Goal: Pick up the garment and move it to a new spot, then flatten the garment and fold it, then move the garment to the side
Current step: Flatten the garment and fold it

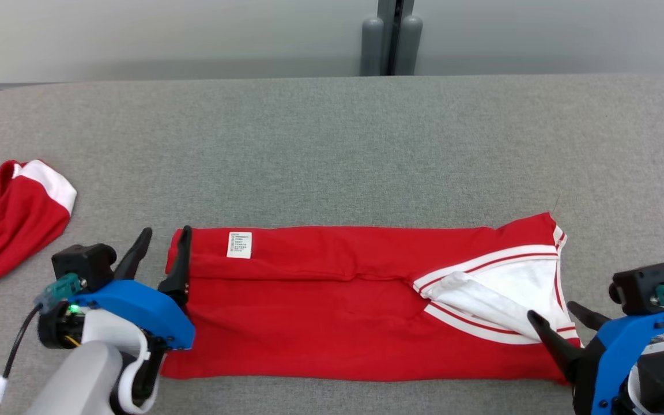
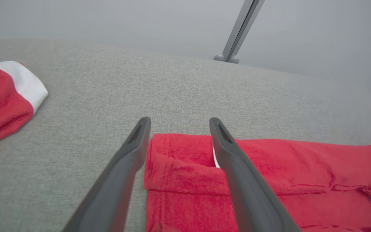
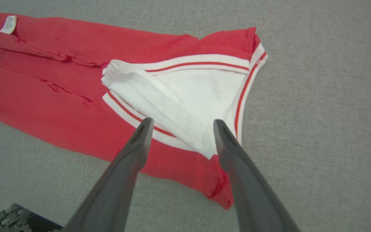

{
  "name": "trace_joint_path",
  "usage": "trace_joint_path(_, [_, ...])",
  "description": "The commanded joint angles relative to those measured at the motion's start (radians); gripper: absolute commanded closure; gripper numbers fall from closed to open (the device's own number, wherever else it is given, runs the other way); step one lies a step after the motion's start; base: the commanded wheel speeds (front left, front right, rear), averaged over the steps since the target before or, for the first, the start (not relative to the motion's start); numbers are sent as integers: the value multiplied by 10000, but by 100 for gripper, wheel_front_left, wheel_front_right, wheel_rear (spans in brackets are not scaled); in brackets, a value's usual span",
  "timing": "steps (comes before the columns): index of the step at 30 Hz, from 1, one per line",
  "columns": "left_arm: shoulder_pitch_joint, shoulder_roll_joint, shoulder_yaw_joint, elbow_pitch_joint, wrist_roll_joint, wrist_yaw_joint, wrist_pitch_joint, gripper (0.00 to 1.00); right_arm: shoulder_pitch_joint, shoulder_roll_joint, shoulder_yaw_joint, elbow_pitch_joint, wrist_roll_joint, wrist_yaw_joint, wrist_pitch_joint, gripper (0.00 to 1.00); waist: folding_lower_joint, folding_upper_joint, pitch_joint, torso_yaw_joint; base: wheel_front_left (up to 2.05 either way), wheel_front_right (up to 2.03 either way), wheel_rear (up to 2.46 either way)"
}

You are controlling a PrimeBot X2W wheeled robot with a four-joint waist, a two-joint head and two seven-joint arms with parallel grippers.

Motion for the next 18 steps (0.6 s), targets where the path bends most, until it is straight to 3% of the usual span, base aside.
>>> trace_joint_path(1, [266, -237, 216, -185, -177, -64, -548, 0, 110, 138, -186, -46, -122, 5, -197, 0, 0, 1, -127, 61, 0, 0, 0])
trace_joint_path(6, [886, -645, 487, -574, 128, -36, -2051, 0, -180, 622, -933, 288, -674, 5, -948, 0, 0, 1, -537, 275, 0, 0, 0])
trace_joint_path(12, [1527, -1221, 1120, -1068, 837, 139, -2323, 0, -448, 1264, -2144, 1028, -1070, 5, -1999, 0, 0, 1, -891, 612, 0, 0, 0])
trace_joint_path(18, [2342, -1563, 1909, -1499, 1998, 64, -2331, 0, -656, 1413, -2426, 2367, -1328, 5, -2829, 0, 0, 1, -1075, 771, 0, 0, 0])
